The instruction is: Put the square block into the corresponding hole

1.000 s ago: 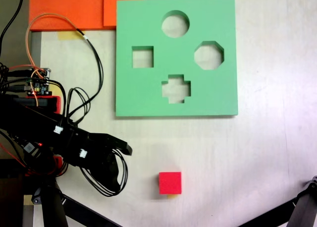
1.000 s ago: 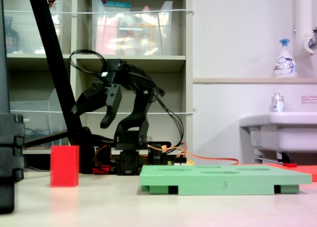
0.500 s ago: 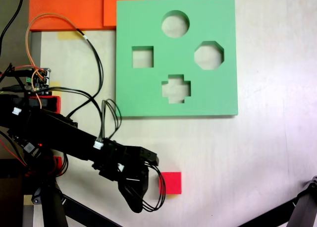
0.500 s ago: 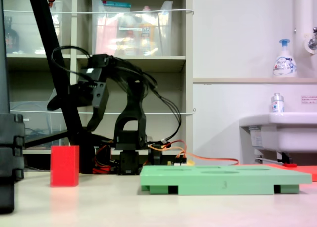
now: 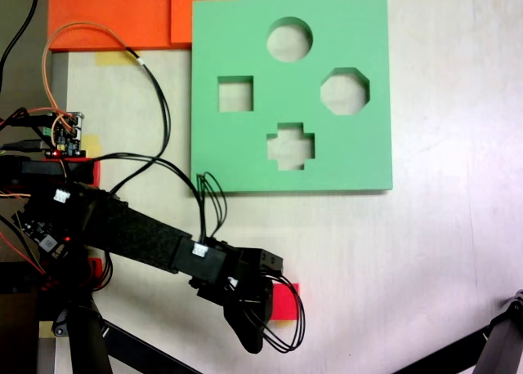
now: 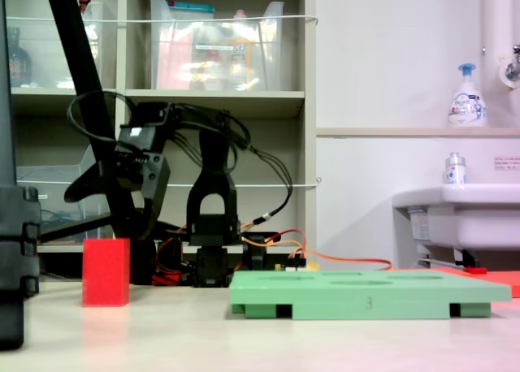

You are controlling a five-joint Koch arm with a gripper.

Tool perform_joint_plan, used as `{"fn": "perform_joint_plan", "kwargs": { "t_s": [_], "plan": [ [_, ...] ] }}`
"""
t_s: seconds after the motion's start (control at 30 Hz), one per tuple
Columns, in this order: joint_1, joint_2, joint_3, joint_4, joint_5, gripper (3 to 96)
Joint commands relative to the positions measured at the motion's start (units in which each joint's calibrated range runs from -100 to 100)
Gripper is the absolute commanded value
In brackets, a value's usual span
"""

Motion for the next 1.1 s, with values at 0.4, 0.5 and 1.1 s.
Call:
{"fn": "perform_joint_plan", "kwargs": {
  "t_s": [0.4, 0.5, 1.1],
  "plan": [
    [0.1, 6.5, 4.7, 3.6, -1.4, 81.9],
    [0.1, 7.6, 3.8, 3.6, -1.5, 82.0],
    [-0.7, 14.0, -0.3, 6.7, -2.6, 81.7]
  ]
}}
